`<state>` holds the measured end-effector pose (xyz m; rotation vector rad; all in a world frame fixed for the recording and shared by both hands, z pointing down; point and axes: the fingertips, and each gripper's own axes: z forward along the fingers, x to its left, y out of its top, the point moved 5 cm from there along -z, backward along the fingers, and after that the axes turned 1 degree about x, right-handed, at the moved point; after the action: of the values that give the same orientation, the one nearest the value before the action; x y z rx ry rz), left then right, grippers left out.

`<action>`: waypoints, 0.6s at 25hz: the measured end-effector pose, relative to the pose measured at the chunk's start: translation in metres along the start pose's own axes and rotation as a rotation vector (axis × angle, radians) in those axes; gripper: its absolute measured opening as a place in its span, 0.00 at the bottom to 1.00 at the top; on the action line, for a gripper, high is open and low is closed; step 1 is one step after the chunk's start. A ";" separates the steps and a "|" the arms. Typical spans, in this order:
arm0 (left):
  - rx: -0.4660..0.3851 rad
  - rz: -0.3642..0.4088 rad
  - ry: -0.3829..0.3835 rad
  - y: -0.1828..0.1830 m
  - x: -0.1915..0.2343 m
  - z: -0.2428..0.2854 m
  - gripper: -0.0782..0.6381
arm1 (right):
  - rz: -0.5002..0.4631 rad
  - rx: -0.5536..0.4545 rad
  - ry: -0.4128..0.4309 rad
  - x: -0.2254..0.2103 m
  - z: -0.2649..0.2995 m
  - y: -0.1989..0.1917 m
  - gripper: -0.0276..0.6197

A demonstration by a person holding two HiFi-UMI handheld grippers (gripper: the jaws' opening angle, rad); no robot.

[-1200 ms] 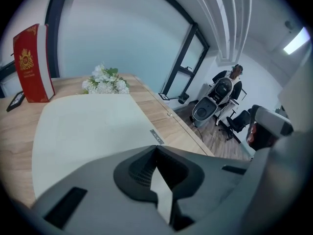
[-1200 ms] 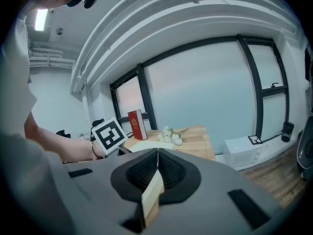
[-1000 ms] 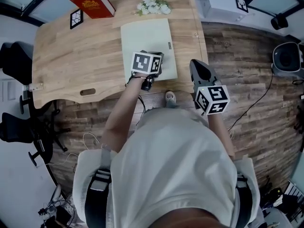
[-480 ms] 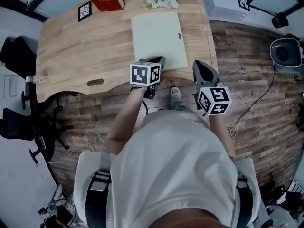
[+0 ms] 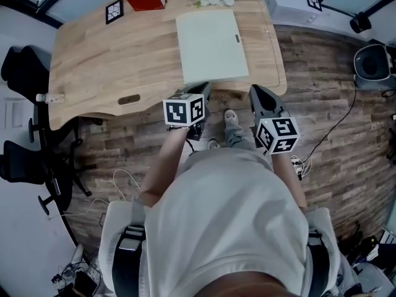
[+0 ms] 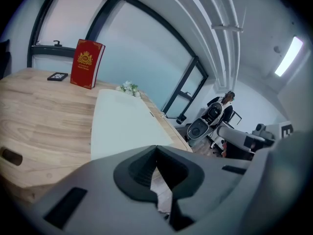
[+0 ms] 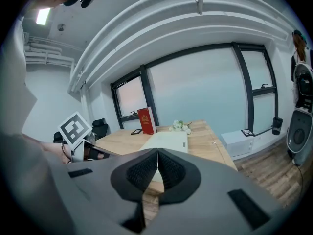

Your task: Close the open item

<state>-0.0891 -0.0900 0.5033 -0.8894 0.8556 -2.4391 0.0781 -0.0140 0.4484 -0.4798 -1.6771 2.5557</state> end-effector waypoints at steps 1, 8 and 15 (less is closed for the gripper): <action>-0.010 -0.001 -0.002 -0.003 -0.001 -0.006 0.14 | 0.001 0.001 0.000 0.003 -0.003 -0.002 0.07; -0.076 -0.018 -0.007 -0.025 -0.011 -0.044 0.14 | -0.004 0.013 0.012 0.025 -0.022 -0.016 0.07; -0.105 -0.038 0.004 -0.056 -0.014 -0.075 0.14 | -0.031 0.020 0.035 0.046 -0.038 -0.026 0.07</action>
<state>-0.1384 -0.0111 0.4887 -0.9461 0.9855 -2.4479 0.0415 0.0399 0.4478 -0.4899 -1.6331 2.5246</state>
